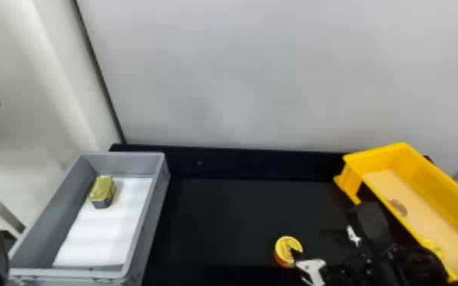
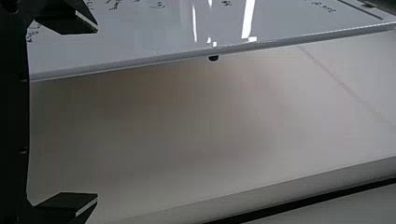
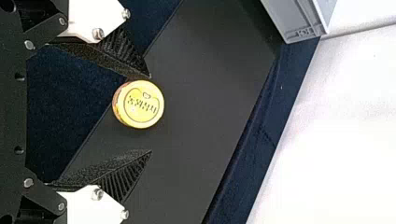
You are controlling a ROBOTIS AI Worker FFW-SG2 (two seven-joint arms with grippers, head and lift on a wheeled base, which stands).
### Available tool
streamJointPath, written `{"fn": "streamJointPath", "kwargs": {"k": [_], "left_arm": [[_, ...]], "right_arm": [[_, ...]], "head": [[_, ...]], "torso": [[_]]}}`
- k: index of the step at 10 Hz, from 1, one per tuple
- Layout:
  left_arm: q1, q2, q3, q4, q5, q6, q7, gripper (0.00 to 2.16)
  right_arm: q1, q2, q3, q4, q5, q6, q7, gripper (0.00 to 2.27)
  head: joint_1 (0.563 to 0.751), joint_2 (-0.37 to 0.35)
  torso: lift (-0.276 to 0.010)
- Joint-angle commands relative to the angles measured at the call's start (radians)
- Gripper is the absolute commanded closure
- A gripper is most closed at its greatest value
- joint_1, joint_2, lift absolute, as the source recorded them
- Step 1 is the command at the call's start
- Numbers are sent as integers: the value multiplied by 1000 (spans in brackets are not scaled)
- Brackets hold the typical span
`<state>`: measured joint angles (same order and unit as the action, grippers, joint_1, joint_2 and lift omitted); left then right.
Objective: Pick up the round yellow can and place it in the yellow rectangular box
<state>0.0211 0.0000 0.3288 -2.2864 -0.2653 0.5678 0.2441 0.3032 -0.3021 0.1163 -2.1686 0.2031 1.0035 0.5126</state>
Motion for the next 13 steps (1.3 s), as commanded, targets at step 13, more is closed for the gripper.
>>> {"fn": "streamJointPath", "kwargs": {"k": [13], "left_arm": [[-3, -3, -6, 1, 4, -6, 6, 22]], "right_arm": [[-107, -8, 69, 297, -2, -213, 40, 288]], "head": [[694, 14]], "torso": [[-61]]}}
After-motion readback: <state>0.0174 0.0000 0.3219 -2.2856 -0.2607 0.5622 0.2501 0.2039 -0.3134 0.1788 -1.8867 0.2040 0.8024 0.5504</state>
